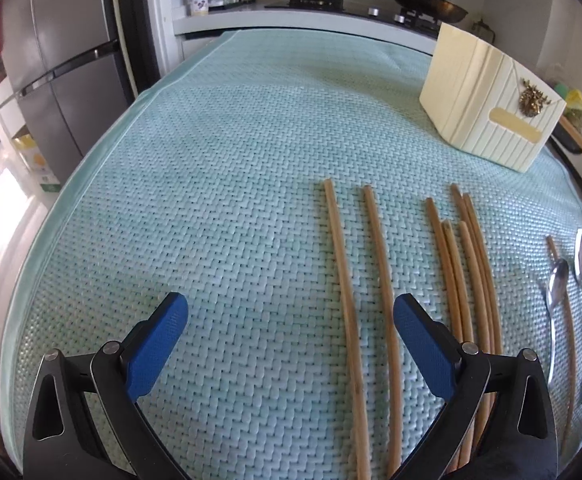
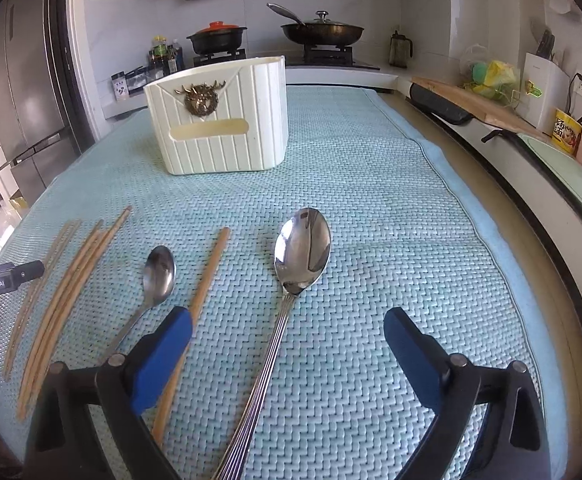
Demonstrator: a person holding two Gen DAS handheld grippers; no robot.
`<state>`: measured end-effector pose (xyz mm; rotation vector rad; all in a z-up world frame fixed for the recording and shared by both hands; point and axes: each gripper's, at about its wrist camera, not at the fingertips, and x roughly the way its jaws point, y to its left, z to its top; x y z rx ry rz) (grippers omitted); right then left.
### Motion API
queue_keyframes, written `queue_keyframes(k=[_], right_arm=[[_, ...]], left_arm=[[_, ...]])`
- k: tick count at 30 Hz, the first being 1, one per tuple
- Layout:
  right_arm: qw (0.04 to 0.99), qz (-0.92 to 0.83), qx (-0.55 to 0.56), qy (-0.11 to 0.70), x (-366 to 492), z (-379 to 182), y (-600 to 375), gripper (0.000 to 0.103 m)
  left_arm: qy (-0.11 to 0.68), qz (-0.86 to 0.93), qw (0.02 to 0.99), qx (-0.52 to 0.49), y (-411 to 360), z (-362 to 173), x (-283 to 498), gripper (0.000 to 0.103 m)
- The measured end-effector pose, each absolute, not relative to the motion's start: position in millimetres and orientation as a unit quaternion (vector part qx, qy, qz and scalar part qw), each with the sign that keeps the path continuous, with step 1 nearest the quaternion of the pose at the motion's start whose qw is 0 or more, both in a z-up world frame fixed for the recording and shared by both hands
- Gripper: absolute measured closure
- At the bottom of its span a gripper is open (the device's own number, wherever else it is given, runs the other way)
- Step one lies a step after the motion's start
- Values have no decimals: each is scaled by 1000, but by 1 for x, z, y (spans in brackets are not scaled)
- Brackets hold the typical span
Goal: Organize utensils
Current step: 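Close the right tool on the large metal spoon's handle while the left tool moves toward the chopsticks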
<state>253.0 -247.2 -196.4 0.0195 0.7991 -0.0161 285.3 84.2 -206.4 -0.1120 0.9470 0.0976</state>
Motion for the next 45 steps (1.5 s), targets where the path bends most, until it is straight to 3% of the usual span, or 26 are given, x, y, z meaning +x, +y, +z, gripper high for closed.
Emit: queue_keyframes(k=[24,27,30,31,33,34,38,40,45], right_arm=[[896,-22,2,443,310,-221,-242,7],[897,-29,-3,441,318,-219,-242,17],[897,-29,-4,441,330,-216,-243,33],[897,-32,-4,441,333,-215,-243,42],[897,-36,-7,440,339,-214,-244,57],[897,-34,-5,441,344,-213,-246,61],[898,-17,2,439,353,-210,-251,61],[904,-7,7,428,350,-204,-252,61],[917,10,10,398,338,-180,-251,61]], left_arm=[[482,52,874,-36,97,-214,333,0],[494,53,867,-36,95,-213,339,0],[495,42,867,-28,86,-214,345,0],[494,36,868,-26,83,-214,345,2],[485,21,874,-19,76,-211,344,15],[481,13,876,-16,72,-209,341,28],[472,-13,881,-6,61,-205,340,79],[470,-22,882,-9,60,-205,341,96],[454,-37,889,-38,69,-193,335,98]])
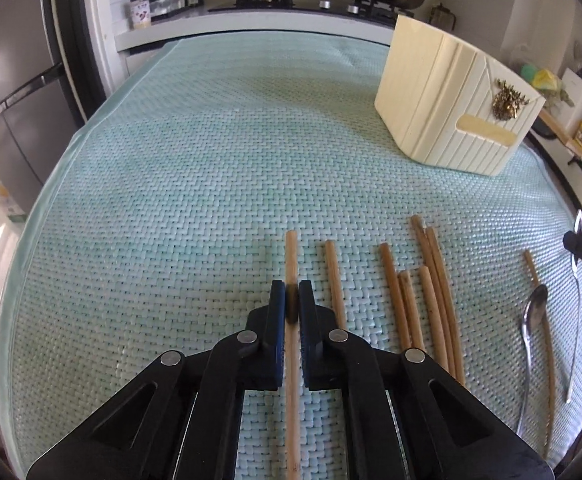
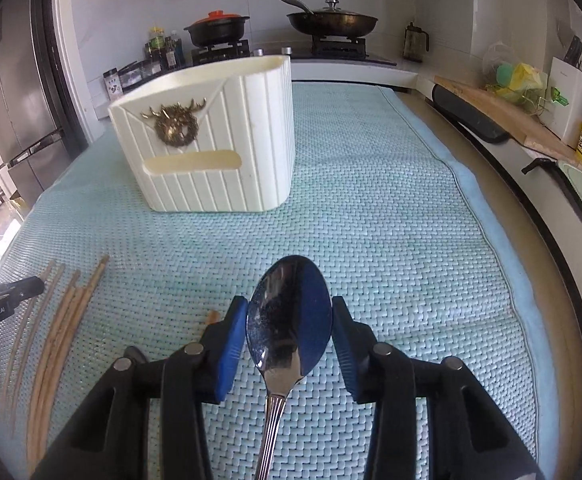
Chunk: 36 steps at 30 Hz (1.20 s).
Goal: Organize utensils
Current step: 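Grasp one wooden chopstick with the left tool while the right tool lifts the spoon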
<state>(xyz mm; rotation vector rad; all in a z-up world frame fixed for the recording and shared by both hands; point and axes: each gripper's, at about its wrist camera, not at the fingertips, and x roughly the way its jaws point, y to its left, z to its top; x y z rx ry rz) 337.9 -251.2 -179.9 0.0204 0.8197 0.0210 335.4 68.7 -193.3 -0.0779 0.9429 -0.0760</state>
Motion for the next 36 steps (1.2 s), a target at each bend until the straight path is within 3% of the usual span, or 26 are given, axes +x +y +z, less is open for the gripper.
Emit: queue_keyframes(k=[17,36], right_arm=[[954,73,1,291,256,-86,-235,61],[964,88,-21,251,254,-40,-237,61]], left_arm=[[315,-81,942,-82,87,-59,265,99],[291,-127,943,-96,80,-14,293,99]])
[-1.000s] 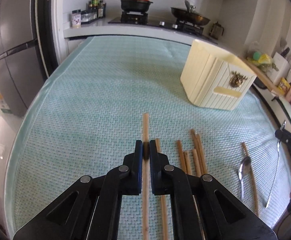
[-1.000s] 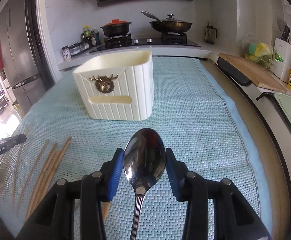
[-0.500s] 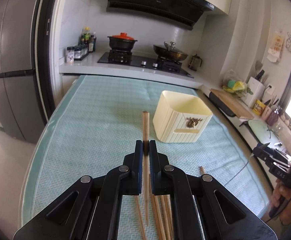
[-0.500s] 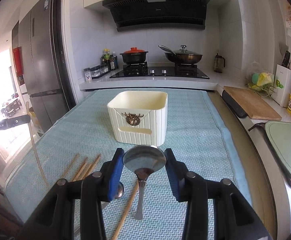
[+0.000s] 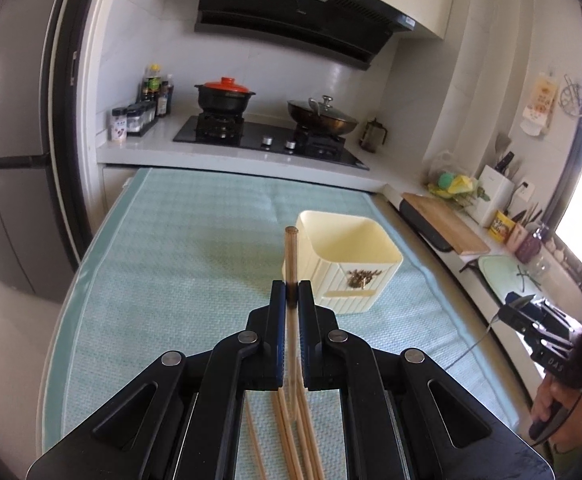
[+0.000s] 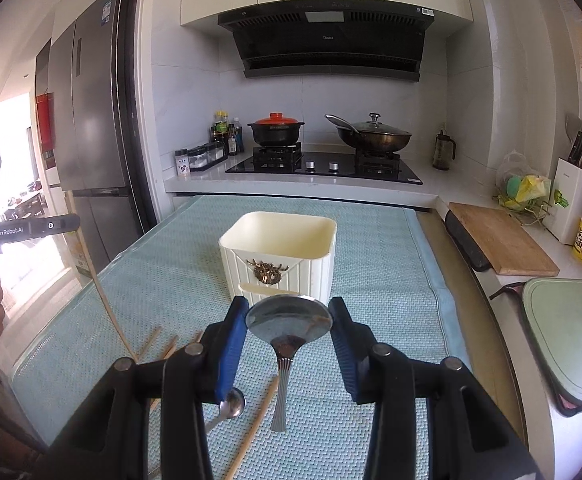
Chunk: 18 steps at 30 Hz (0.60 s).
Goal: Organize utensils
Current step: 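Grasp one wooden chopstick with the left tool while the right tool lifts the spoon, then drop the spoon into the cream holder with the right tool while the left tool drops the chopstick in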
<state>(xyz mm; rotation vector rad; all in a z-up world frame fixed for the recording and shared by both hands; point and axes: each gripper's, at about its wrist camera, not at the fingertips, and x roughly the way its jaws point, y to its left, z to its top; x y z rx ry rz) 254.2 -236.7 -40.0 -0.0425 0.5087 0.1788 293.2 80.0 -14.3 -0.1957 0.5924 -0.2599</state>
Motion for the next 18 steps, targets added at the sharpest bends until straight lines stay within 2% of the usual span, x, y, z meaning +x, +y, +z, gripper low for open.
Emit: queue_keyframes(k=[9,14,18], right_arm=[[972,99,-30,213,289,21,-236,61],[977,97,-44,184,332,65,-228,61],[977,108,-37,180,379,79,-221,61]], left_arm=[[256,-148,950,-95,71,44,331,99],[236,-157,955,-92,56,80,374,99],[223,-148,960,-87,39,89,415,99]])
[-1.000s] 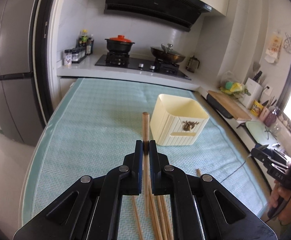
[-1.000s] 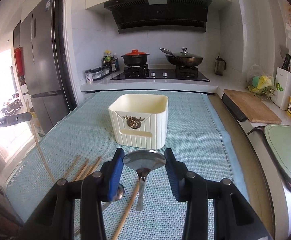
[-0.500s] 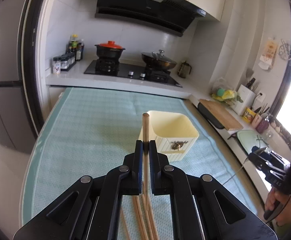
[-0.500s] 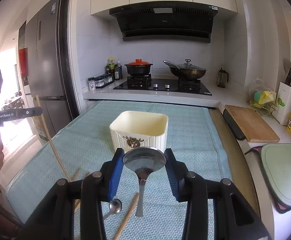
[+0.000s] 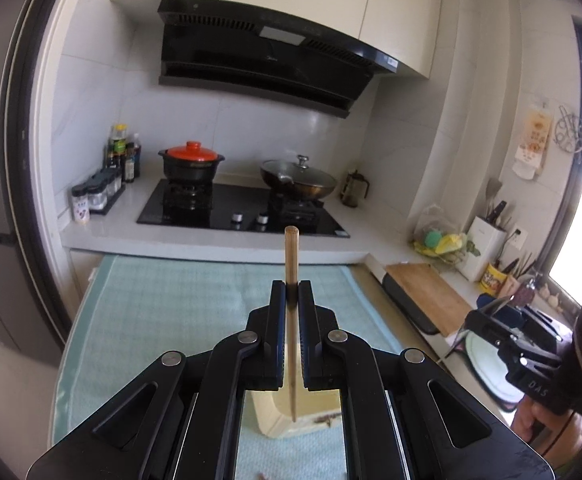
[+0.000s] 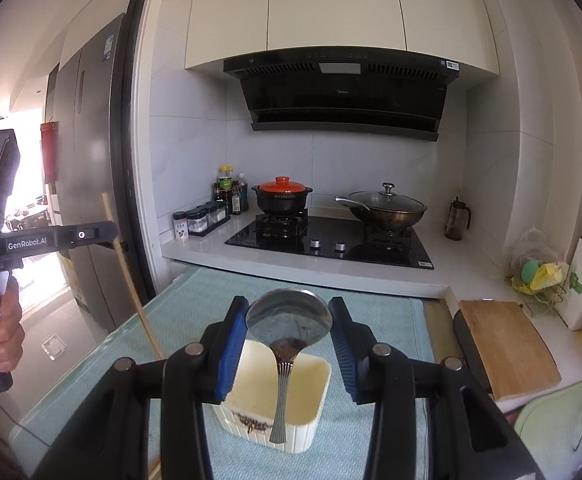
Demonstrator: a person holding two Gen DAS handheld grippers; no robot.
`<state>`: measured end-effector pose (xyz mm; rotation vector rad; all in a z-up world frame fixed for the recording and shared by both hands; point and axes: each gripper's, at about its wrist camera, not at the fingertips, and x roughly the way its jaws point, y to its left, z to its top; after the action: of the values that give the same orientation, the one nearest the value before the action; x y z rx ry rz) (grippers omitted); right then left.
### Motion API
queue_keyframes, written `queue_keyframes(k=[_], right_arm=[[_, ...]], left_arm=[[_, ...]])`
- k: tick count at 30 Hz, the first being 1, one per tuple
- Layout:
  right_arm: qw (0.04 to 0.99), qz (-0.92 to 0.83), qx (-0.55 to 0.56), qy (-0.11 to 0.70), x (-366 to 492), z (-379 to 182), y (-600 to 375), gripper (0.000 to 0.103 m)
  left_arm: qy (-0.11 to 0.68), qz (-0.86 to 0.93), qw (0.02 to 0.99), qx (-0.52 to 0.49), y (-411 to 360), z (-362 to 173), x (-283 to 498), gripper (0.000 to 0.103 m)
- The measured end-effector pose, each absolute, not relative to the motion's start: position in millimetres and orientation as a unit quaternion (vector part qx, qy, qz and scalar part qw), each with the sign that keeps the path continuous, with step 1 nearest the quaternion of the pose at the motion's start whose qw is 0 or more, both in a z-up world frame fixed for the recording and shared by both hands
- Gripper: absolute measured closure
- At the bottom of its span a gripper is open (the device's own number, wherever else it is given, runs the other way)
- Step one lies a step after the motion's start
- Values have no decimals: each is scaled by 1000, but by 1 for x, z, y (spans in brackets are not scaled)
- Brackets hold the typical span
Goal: Organize utensils
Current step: 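Drop the spoon into the cream holder with the right tool while the left tool drops the chopstick in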
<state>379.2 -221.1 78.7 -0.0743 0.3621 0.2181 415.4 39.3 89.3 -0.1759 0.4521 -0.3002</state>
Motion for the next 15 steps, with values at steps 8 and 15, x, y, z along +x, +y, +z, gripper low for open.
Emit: queue_keyframes(k=[8,15], right_arm=[[960,121,5,254,478,24,-226,61],[936,102,49,333,532,-40,-249,61]], left_arm=[[272,-136,949,-77,5,37,492,99],[339,-124,928,-86,-2,-23,530,99]])
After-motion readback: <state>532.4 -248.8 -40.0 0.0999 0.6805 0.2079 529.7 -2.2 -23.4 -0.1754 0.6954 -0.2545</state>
